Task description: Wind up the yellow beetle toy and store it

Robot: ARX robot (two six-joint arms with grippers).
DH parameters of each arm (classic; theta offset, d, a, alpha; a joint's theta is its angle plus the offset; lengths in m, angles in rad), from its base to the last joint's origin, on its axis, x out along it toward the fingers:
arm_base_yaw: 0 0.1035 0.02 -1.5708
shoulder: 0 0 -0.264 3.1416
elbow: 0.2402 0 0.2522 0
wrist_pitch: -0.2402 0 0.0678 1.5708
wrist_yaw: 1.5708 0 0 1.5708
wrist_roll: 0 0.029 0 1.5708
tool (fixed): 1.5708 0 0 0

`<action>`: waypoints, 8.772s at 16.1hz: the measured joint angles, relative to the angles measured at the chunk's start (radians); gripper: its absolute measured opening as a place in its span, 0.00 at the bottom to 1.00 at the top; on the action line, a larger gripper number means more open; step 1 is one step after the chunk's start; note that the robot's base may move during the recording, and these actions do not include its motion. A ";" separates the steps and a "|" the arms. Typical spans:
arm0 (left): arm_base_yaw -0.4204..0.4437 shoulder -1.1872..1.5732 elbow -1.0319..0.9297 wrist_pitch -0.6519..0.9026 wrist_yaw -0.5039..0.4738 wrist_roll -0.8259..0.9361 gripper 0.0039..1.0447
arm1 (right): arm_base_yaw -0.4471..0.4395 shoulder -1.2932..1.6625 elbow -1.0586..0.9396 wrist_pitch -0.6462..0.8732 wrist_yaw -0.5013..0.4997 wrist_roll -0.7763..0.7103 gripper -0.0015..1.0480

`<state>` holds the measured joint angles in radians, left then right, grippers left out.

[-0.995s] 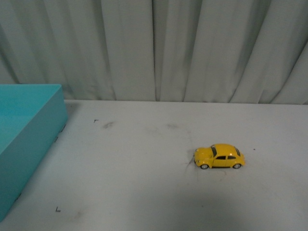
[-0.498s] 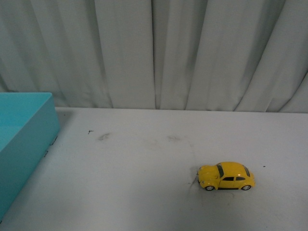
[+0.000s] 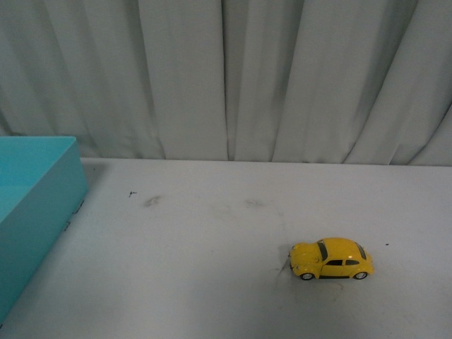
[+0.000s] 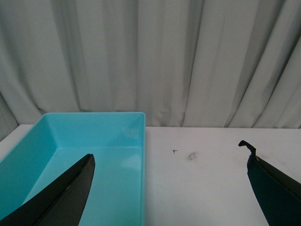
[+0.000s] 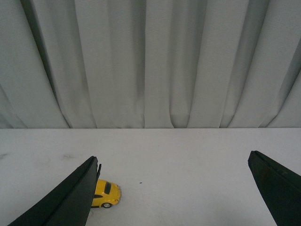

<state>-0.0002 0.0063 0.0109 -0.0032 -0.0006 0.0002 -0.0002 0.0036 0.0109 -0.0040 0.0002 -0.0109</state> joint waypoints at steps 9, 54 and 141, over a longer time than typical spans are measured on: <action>0.000 0.000 0.000 0.000 0.000 0.000 0.94 | 0.000 0.000 0.000 0.000 0.000 0.000 0.94; 0.000 0.000 0.000 0.000 0.000 0.000 0.94 | 0.033 2.318 1.381 -0.483 -0.778 -1.602 0.40; -0.001 0.000 0.000 0.000 0.000 0.000 0.94 | 0.000 0.583 0.000 0.579 -0.001 -0.004 0.02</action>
<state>-0.0010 0.0063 0.0109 -0.0036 -0.0006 0.0002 -0.0002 0.5865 0.0109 0.5751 -0.0010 -0.0151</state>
